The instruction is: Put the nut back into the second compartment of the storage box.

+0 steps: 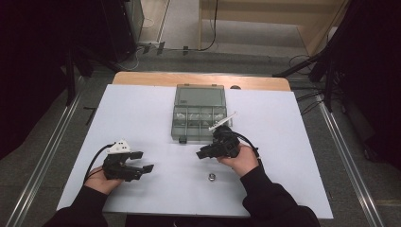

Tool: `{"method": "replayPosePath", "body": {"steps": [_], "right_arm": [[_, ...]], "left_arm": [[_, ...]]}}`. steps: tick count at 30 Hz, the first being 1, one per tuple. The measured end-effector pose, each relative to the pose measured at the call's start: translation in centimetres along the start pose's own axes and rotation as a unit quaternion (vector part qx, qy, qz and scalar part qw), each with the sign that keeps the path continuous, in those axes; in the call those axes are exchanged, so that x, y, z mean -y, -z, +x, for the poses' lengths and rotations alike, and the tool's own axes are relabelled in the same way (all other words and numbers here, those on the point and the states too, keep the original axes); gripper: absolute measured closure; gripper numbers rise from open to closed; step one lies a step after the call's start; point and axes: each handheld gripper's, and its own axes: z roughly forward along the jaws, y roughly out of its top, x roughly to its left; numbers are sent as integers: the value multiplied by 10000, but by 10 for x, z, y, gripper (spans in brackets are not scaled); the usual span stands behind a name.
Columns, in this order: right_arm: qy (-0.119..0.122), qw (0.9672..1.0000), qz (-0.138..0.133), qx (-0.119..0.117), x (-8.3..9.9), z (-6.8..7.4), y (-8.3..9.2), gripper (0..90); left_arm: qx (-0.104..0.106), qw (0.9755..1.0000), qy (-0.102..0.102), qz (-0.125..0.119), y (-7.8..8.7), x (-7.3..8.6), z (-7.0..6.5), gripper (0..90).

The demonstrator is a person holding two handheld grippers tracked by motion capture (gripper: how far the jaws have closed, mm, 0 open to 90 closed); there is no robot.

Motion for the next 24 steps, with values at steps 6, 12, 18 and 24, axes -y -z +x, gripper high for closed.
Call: {"method": "replayPosePath", "body": {"steps": [6,12,18,24], "right_arm": [[-11,9999,-100,-36,-7,-3,2,685],[-36,9999,-141,-19,-14,-4,4,685],[-42,9998,-194,-8,-20,-5,6,685],[-64,9998,-201,16,-26,-6,6,685]], "left_arm": [[-1,10000,7,0,0,0,0,272],[6,10000,1,-2,0,0,0,272],[3,10000,0,-1,0,0,0,272],[11,10000,-3,-2,0,0,0,272]]}}
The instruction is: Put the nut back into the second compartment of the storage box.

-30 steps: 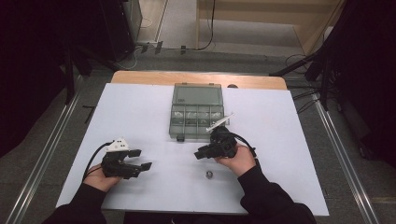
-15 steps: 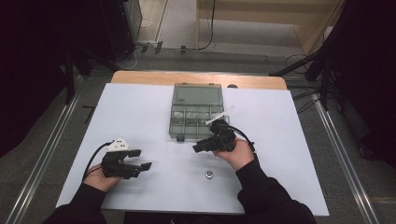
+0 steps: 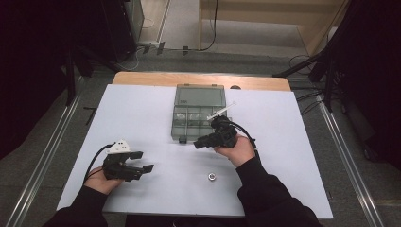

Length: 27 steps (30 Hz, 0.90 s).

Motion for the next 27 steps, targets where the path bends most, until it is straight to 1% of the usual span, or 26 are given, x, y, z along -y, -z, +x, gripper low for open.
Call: {"method": "replayPosePath", "body": {"steps": [13,24,27], "right_arm": [[-90,9999,-43,65,-14,-6,0,685],[-100,9998,-98,146,-29,-10,0,685],[-112,9998,-121,136,-33,-12,-1,685]], "left_arm": [[11,10000,-7,2,0,0,0,272],[10,10000,2,-12,1,0,0,272],[16,10000,8,-22,1,0,0,272]]}}
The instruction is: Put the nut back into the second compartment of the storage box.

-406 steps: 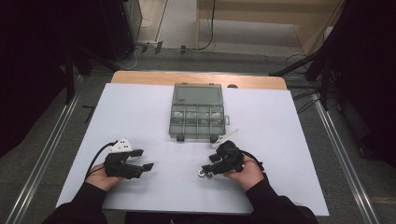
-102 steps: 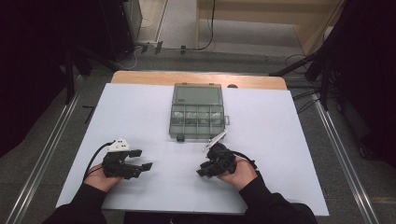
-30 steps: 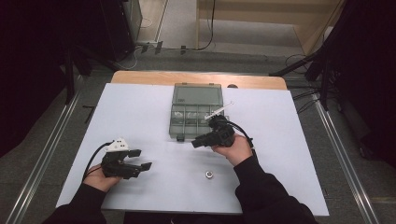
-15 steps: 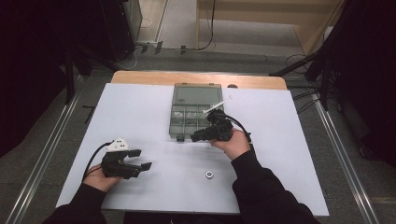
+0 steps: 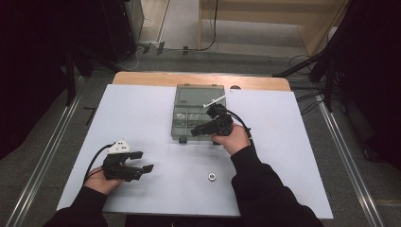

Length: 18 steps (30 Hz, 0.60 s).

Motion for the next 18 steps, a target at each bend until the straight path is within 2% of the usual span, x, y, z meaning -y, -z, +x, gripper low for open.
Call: {"method": "replayPosePath", "body": {"steps": [18], "right_arm": [[-115,9998,-79,120,-21,-16,-5,685]], "left_arm": [[-41,10000,40,-22,2,3,-2,272]]}}
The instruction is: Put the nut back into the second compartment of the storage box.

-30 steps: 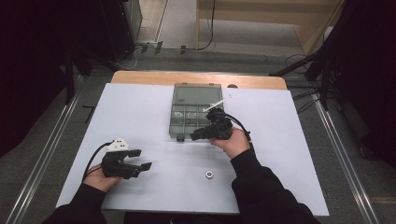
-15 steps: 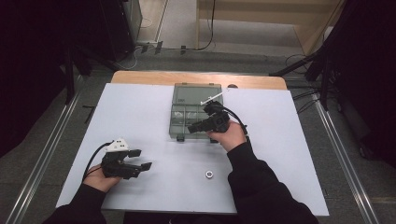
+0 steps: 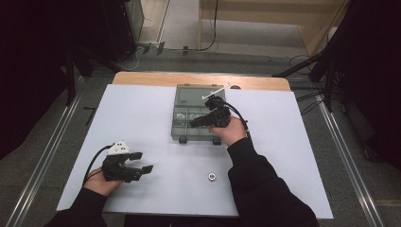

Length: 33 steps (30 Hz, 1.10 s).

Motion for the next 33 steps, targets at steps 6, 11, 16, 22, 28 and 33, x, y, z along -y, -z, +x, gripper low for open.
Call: {"method": "replayPosePath", "body": {"steps": [6,11,16,22,28,33], "right_arm": [[-12,10000,-15,49,-9,-5,-3,685],[-121,9998,-97,96,-16,-13,-4,685],[-217,9995,-62,213,-21,-22,-9,685],[-313,9988,54,369,-27,-30,-18,684],[-337,9975,157,598,-37,-33,-30,684],[-408,9961,223,753,-42,-39,-38,684]], "left_arm": [[-1,10000,19,11,1,1,-2,272],[-6,10000,28,-7,1,2,-2,272],[-10,10000,20,-8,1,2,-2,272],[-10,10000,-2,13,1,2,-2,272],[-12,10000,-20,2,1,2,-2,272],[-5,10000,-20,-5,1,2,-2,272]]}}
